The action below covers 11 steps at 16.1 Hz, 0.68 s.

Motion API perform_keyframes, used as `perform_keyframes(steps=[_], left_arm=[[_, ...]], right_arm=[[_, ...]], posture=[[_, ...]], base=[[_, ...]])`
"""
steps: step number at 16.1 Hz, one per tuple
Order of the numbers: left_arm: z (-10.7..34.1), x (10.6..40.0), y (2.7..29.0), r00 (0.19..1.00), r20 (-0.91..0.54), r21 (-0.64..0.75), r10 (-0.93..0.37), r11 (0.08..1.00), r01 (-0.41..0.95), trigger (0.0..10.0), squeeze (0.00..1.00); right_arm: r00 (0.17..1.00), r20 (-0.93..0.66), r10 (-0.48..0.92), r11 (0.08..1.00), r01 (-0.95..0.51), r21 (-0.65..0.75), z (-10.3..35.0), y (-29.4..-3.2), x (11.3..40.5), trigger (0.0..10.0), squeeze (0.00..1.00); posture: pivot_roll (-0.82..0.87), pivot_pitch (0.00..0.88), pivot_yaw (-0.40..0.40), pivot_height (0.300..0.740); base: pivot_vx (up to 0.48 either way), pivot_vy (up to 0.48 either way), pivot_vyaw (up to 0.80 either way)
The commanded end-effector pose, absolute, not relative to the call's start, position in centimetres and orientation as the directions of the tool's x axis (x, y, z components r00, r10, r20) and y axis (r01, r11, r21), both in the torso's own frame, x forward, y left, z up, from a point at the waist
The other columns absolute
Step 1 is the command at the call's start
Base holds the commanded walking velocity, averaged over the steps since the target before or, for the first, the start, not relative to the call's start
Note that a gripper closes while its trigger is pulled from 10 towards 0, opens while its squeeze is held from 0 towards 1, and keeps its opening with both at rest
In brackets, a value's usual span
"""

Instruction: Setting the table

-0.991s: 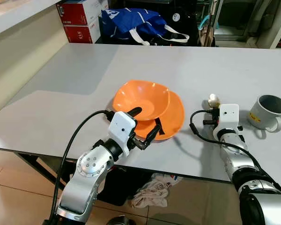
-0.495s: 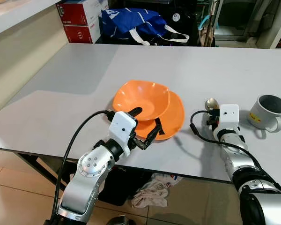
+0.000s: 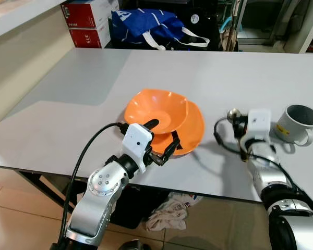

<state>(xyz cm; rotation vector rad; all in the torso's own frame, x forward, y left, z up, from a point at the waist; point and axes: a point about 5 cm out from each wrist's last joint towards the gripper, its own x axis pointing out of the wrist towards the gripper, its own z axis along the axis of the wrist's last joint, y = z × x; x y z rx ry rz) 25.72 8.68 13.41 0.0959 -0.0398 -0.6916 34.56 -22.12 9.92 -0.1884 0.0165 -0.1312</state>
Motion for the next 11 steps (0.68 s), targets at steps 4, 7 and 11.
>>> perform_keyframes(steps=[4, 7, 11], left_arm=[[13.6, 26.8, 8.8, 0.786, 0.017, 0.1, -0.618, 0.783, 0.614, 10.0, 0.0], [13.5, 27.7, 8.7, 0.816, 0.022, 0.109, -0.577, 0.813, 0.572, 10.0, 0.0], [13.3, 28.4, 9.1, 0.853, 0.031, 0.108, -0.521, 0.85, 0.515, 10.0, 0.0]], right_arm=[[0.975, 0.179, -0.133, 0.974, 0.163, -0.161, 13.3, -21.7, 33.8, 10.0, 0.0], [0.948, 0.256, -0.189, 0.971, 0.219, -0.094, 14.7, -22.6, 30.9, 10.0, 0.0], [0.932, 0.264, -0.248, 0.954, 0.283, -0.101, 14.0, -22.9, 26.1, 10.0, 0.0]], posture=[[0.04, 0.0, 0.084, 0.74], [0.02, 0.0, 0.083, 0.74], [-0.01, 0.0, 0.091, 0.74]], base=[[0.0, 0.0, 0.0], [0.0, 0.0, 0.0], [0.0, 0.0, 0.0]])
